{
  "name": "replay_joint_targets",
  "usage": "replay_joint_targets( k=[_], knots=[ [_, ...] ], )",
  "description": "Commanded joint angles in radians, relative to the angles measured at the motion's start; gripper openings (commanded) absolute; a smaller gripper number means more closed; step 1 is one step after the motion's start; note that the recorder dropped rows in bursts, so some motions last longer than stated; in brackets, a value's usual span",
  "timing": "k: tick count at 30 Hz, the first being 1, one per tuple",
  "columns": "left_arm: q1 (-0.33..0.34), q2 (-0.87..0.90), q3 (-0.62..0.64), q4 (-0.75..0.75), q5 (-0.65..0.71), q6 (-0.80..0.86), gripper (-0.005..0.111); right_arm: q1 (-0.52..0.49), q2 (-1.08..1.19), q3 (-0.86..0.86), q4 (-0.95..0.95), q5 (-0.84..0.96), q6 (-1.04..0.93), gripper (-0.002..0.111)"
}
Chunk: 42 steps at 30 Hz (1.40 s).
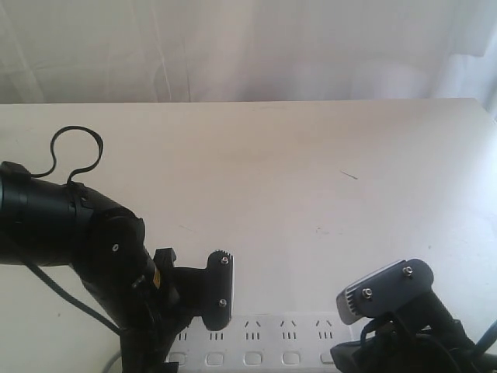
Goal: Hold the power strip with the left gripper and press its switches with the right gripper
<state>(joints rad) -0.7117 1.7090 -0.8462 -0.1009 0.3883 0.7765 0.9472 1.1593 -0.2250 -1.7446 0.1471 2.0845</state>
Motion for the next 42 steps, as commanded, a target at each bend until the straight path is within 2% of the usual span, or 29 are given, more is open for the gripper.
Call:
replay_joint_targets(
  k=[1, 15, 25, 42],
  knots=[
    [-0.009, 0.026, 0.029, 0.009, 0.043, 0.011, 0.0, -0.001, -0.004, 0.001, 0.0, -0.006, 0.005, 0.0],
    [-0.009, 0.026, 0.029, 0.005, 0.031, 0.011, 0.0, -0.001, 0.145, -0.024, 0.0, 0.054, 0.005, 0.0],
    [-0.009, 0.026, 0.029, 0.005, 0.028, 0.011, 0.0, -0.001, 0.147, -0.097, 0.0, 0.007, 0.005, 0.0],
    [-0.009, 0.026, 0.029, 0.005, 0.039, 0.011, 0.0, -0.001, 0.151, -0.099, 0.0, 0.011, 0.005, 0.0]
  ],
)
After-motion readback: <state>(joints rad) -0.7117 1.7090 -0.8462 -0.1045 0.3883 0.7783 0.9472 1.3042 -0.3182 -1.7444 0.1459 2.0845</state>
